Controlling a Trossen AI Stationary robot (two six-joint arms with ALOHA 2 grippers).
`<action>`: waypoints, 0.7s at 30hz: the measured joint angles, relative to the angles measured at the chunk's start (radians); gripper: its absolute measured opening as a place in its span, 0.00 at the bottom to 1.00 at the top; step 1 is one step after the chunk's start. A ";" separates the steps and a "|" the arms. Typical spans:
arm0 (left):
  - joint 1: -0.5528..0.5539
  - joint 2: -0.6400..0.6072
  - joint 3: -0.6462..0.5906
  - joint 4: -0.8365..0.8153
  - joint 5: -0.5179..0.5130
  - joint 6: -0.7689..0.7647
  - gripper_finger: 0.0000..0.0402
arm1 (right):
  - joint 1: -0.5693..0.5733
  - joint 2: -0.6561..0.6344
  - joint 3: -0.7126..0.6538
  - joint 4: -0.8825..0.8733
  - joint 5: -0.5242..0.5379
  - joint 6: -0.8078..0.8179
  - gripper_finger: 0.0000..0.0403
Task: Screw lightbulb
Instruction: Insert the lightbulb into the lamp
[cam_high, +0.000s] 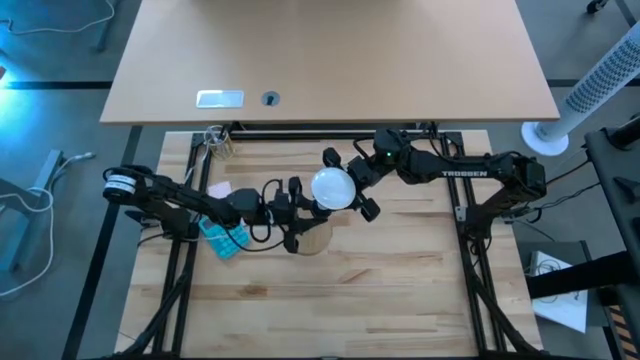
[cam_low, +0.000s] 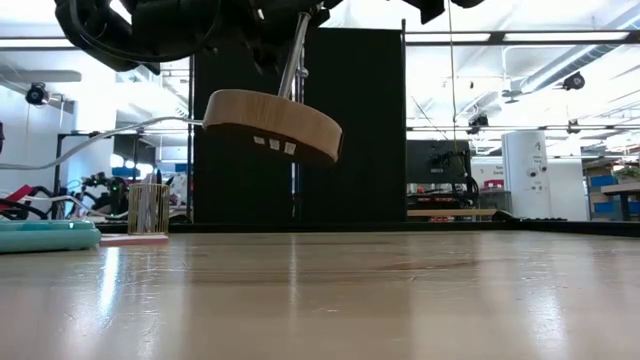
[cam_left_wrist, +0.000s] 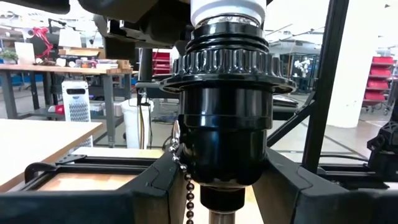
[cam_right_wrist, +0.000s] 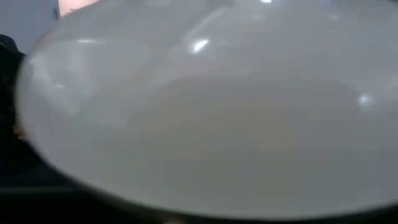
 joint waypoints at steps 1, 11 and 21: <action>0.000 -0.001 0.000 0.000 -0.006 -0.010 0.34 | 0.000 0.000 0.000 -0.004 0.006 0.000 0.44; 0.032 -0.020 -0.002 -0.038 -0.117 -0.074 0.34 | 0.000 0.000 0.002 -0.057 0.218 0.003 0.36; 0.048 -0.083 0.007 -0.170 -0.419 0.029 0.34 | 0.002 0.001 0.005 -0.098 0.575 0.044 0.35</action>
